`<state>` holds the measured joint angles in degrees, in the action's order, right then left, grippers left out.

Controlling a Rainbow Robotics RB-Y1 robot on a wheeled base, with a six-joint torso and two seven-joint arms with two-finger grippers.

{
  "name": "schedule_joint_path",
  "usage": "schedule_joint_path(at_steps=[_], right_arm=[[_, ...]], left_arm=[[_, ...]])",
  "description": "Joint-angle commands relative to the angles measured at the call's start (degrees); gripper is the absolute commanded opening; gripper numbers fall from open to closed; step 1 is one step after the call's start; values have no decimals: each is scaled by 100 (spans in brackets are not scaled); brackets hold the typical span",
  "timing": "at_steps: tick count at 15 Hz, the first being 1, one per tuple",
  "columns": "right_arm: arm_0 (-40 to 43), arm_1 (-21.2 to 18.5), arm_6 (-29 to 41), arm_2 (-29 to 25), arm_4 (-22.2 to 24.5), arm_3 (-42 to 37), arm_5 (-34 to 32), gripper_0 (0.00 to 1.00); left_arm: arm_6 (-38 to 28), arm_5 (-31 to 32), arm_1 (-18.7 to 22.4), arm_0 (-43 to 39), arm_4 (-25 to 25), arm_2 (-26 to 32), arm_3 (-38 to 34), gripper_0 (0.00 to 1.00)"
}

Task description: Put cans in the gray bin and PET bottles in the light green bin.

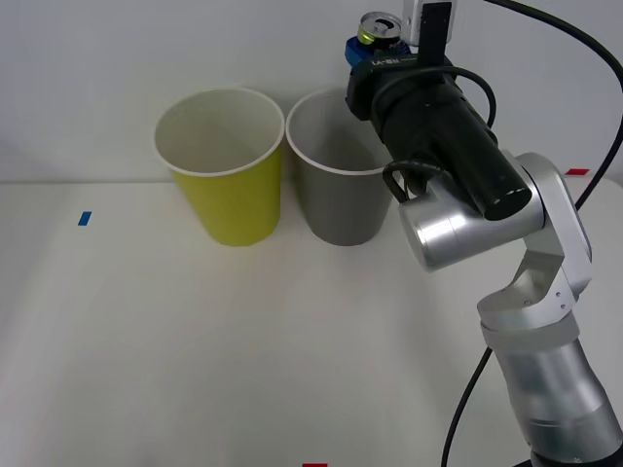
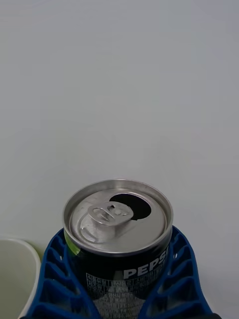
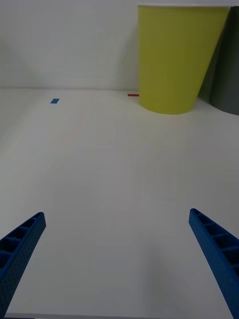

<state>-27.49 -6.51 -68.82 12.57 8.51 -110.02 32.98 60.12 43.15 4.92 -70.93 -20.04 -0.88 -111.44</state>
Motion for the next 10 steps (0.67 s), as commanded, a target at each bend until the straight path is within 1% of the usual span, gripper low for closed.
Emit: schedule_joint_path(at_steps=[1, 6, 7, 8, 9, 10], right_arm=[[-108, -61, -26, 8, -104, 201, -195, 0], [-125, -105, -97, -9, -174, 201, -274, 0], [-116, -96, -105, -9, -165, 192, -283, 17], [-108, -96, -114, -9, -183, 192, -283, 47], [-90, -79, -123, -9, -218, 201, -283, 70], [-81, -61, -141, -9, -227, 192, -283, 80]], left_arm=[[0, 0, 0, 0, 0, 0, 0, 100], [0, 0, 0, 0, 0, 0, 0, 100], [0, 0, 0, 0, 0, 0, 0, 100], [0, 0, 0, 0, 0, 0, 0, 100], [0, 0, 0, 0, 0, 0, 0, 100], [0, 0, 0, 0, 0, 0, 0, 100]])
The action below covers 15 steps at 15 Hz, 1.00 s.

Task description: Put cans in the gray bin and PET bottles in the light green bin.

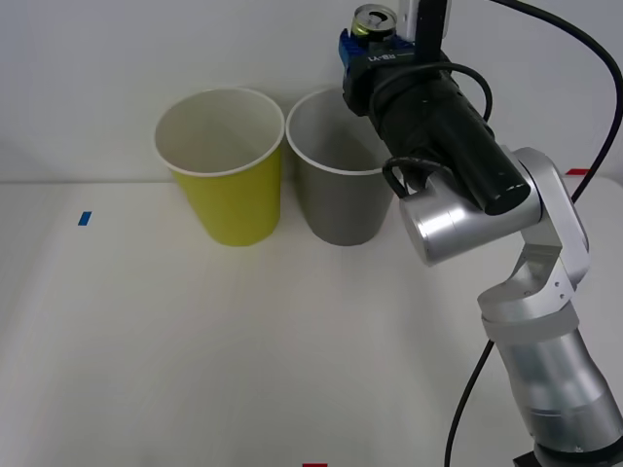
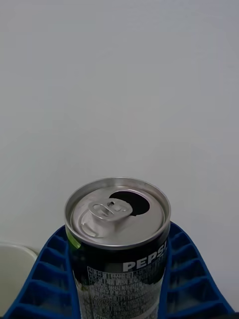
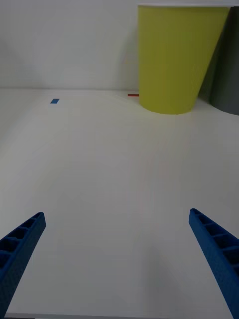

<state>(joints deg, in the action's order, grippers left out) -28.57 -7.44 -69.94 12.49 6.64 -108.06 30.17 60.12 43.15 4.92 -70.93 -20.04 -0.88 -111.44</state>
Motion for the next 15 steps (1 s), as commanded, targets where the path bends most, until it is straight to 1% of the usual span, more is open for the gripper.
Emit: schedule_joint_path(at_steps=[1, 3, 7, 10, 12, 13, 15], right_arm=[[35, 59, -55, -10, -31, -5, -2, 83], [88, 138, -126, -10, 127, -40, -2, 83], [440, 138, -275, -168, 22, -646, 24, 83], [985, 59, -424, -264, -365, -1323, 24, 83], [1494, -29, -512, -264, -426, -1806, 24, 84], [1758, -99, -539, -291, -462, -2026, 24, 84], [2364, -328, -574, -379, -787, -2501, 24, 83]], left_arm=[[0, 0, 0, 0, 0, 0, 0, 100], [0, 0, 0, 0, 0, 0, 0, 100], [0, 0, 0, 0, 0, 0, 0, 100], [0, 0, 0, 0, 0, 0, 0, 100], [0, 0, 0, 0, 0, 0, 0, 100], [0, 0, 0, 0, 0, 0, 0, 100], [0, 0, 0, 0, 0, 0, 0, 100]])
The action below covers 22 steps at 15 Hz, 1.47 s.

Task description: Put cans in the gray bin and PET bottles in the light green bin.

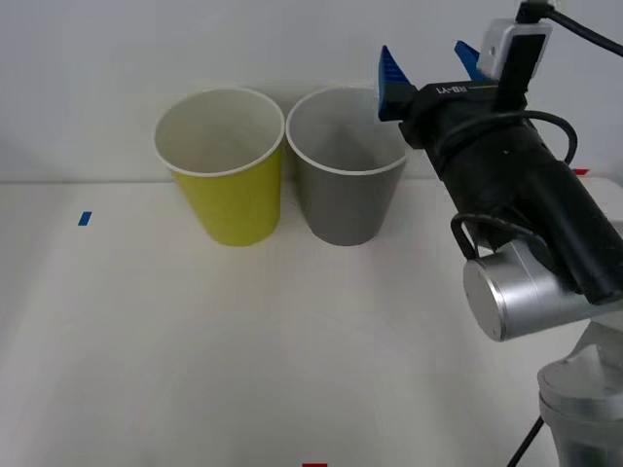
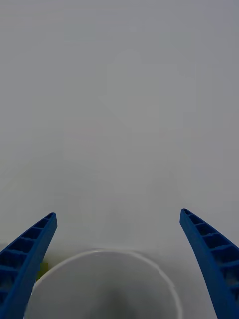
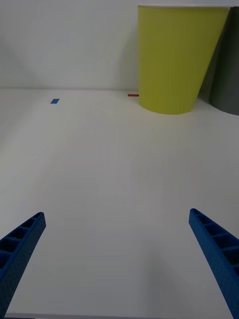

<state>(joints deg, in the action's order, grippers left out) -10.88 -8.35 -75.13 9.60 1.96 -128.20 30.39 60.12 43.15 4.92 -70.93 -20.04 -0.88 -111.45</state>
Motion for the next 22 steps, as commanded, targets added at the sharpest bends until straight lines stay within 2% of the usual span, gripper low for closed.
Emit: schedule_joint_path(at_steps=[1, 5, 14, 19, 20, 22], right_arm=[[912, -343, -72, -169, -407, -724, 10, 83], [1896, -457, -72, -362, -512, -1128, 2, 84], [3549, -395, -98, -793, -600, -1128, -754, 84], [4340, 62, -107, -951, -310, -1128, -1220, 83], [4498, 158, -98, -986, -161, -1128, -1369, 83], [4770, 264, -72, -1004, -143, -1102, -1879, 83]], left_arm=[[0, 0, 0, 0, 0, 0, 0, 100], [0, 0, 0, 0, 0, 0, 0, 100], [0, 0, 0, 0, 0, 0, 0, 100], [0, 0, 0, 0, 0, 0, 0, 100], [0, 0, 0, 0, 0, 0, 0, 100], [0, 0, 0, 0, 0, 0, 0, 100]])
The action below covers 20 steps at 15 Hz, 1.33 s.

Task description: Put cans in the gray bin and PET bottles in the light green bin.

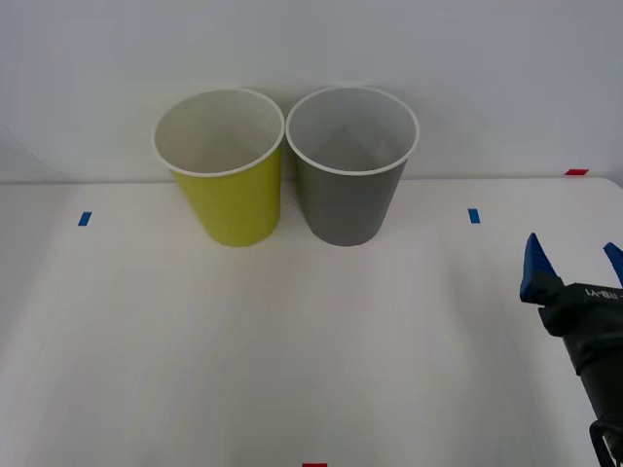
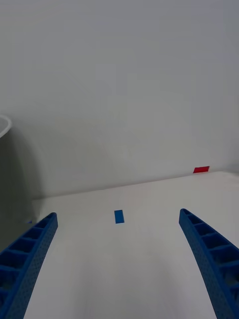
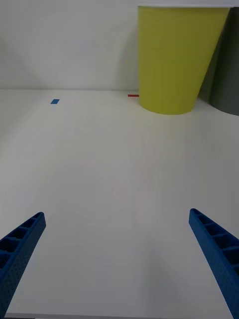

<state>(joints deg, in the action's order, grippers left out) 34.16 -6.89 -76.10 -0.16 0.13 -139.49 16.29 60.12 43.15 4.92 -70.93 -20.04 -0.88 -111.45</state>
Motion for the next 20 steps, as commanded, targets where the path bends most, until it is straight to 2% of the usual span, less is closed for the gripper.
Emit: schedule_joint_path(at_steps=[1, 3, 9, 13, 16, 20], right_arm=[[381, 170, 25, -1, 39, 203, -856, 83], [451, 205, -10, 51, 92, 914, -1989, 83], [1093, -287, -274, 535, 338, 1055, -2402, 83], [1620, -357, -441, 798, 444, 1108, -2692, 83], [1902, -340, -467, 834, 391, 1864, -3914, 84], [2455, -401, -494, 939, 373, 1969, -4529, 83]], left_arm=[[0, 0, 0, 0, 0, 0, 0, 100], [0, 0, 0, 0, 0, 0, 0, 100], [0, 0, 0, 0, 0, 0, 0, 100], [0, 0, 0, 0, 0, 0, 0, 100], [0, 0, 0, 0, 0, 0, 0, 100], [0, 0, 0, 0, 0, 0, 0, 100]])
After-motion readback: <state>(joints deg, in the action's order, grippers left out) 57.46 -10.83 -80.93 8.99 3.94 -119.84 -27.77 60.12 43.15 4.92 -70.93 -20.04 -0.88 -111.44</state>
